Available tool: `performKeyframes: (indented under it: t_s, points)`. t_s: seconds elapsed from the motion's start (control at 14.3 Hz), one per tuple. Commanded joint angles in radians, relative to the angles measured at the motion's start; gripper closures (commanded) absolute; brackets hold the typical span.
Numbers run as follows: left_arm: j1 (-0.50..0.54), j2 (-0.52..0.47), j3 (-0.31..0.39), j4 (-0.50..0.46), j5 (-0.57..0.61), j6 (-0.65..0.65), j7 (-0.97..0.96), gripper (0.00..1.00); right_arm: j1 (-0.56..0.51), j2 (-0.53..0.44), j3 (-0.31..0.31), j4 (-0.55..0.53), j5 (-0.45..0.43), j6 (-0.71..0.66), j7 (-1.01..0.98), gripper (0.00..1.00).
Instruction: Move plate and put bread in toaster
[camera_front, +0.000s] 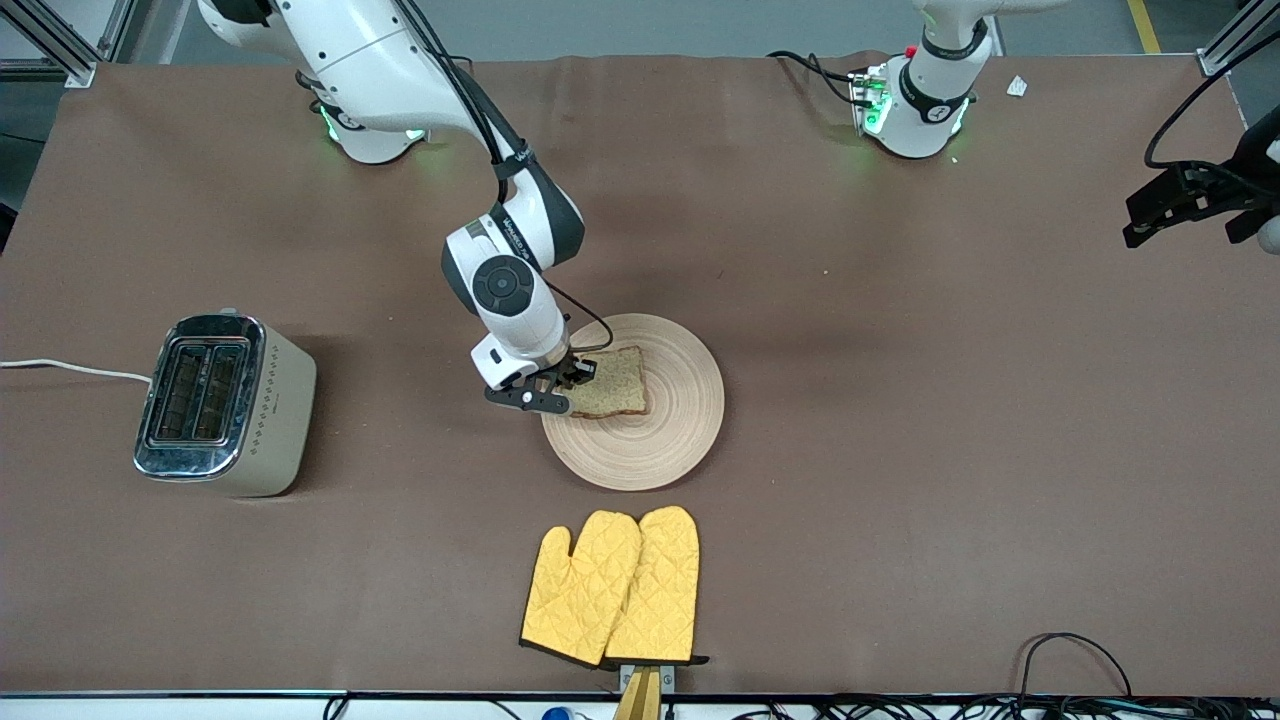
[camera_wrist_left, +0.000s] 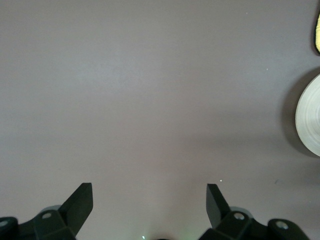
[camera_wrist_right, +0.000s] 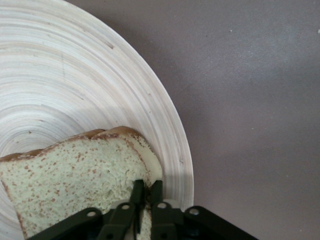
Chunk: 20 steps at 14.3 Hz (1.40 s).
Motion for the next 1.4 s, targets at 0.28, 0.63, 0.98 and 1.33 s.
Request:
performKeyframes:
  t_s: [0.28,0.63,0.98,1.33]
  points:
    - [-0.002,-0.010,0.008,-0.015,-0.023,-0.001,-0.002,0.00,-0.010,0.009,-0.016,0.191,-0.008,-0.237,0.024,1.00]
    - [-0.002,-0.010,0.008,-0.014,-0.022,0.001,0.000,0.00,0.002,-0.017,-0.067,0.443,-0.314,-0.782,0.030,1.00]
    - [-0.005,-0.005,0.008,-0.014,-0.022,0.010,-0.002,0.00,-0.091,-0.132,-0.071,0.440,-0.639,-1.042,-0.134,1.00]
    - [-0.006,0.002,0.004,-0.012,-0.023,0.021,0.000,0.00,-0.211,-0.212,-0.071,0.404,-0.914,-1.105,-0.292,1.00]
